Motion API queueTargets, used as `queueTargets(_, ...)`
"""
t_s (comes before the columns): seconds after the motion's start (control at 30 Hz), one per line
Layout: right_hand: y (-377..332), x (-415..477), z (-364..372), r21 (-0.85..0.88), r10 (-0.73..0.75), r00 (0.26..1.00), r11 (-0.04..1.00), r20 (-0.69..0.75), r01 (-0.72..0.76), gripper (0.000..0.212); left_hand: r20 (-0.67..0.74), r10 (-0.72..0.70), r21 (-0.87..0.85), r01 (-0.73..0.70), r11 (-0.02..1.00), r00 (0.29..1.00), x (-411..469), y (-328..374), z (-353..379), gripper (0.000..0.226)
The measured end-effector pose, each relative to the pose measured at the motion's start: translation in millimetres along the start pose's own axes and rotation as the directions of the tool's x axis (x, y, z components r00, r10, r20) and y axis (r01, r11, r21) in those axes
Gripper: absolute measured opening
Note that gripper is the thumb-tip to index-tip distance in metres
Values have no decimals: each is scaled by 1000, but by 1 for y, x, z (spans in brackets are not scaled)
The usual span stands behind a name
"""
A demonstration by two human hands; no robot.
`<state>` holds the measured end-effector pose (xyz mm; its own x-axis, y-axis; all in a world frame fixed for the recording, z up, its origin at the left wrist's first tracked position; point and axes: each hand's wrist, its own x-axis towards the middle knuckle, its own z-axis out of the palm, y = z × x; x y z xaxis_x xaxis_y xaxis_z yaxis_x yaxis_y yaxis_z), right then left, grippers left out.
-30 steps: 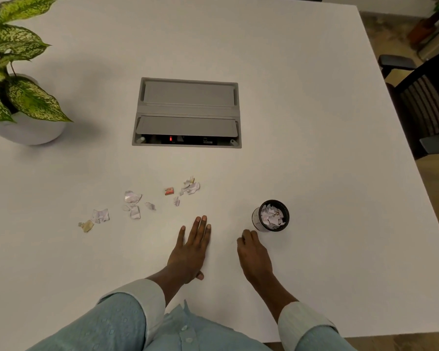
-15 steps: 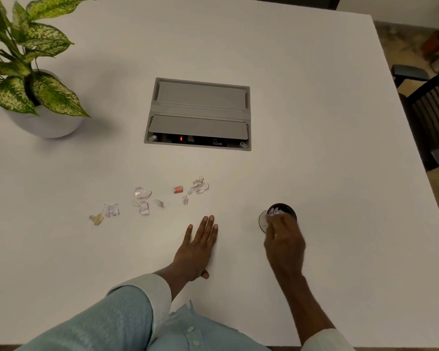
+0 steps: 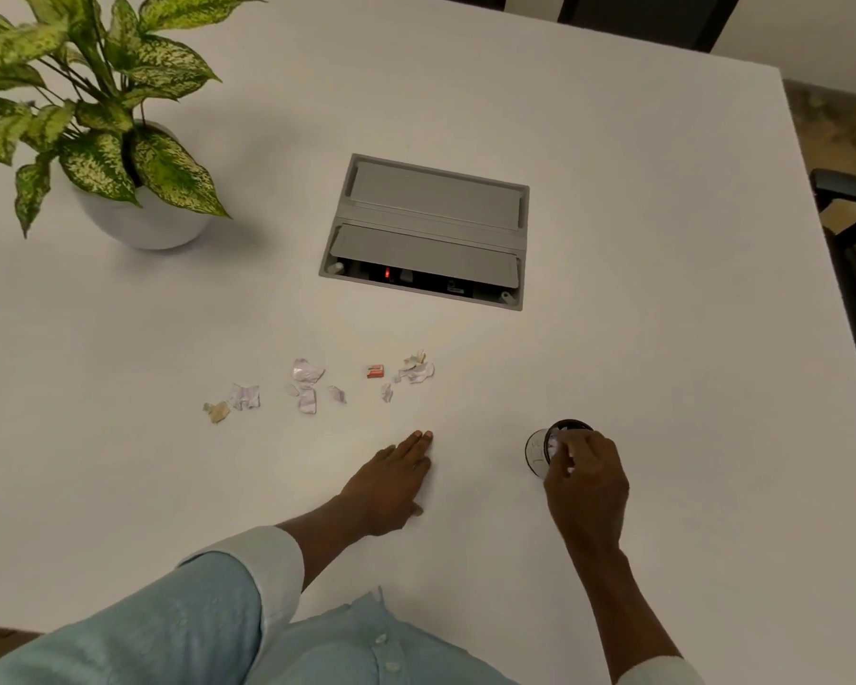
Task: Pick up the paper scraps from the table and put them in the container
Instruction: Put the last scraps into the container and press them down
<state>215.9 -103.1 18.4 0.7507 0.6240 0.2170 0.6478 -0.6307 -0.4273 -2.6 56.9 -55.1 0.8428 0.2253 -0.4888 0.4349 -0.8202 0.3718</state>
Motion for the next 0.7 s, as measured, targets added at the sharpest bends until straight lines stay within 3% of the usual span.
queueTargets(0.13, -30, 6, 24, 122, -175, 981, 979, 87, 163, 23, -159, -69, -89, 55, 994, 985, -2, -14, -18, 36)
queueTargets(0.27, -61, 20, 63, 195, -178, 943, 973, 282, 126, 27, -319, -241, -138, 206, 969, 917, 3, -32, -35, 21)
queueTargets(0.47, -95, 55, 113, 32, -93, 826, 995, 556, 91, 60, -381, -449, -303, 350, 886, 808, 23, -58, -55, 55)
queueTargets(0.7, -115, 80, 160, -28, -100, 770, 988, 630, 151, 83, -307, -479, -321, 384, 866, 822, 48, -76, -61, 89)
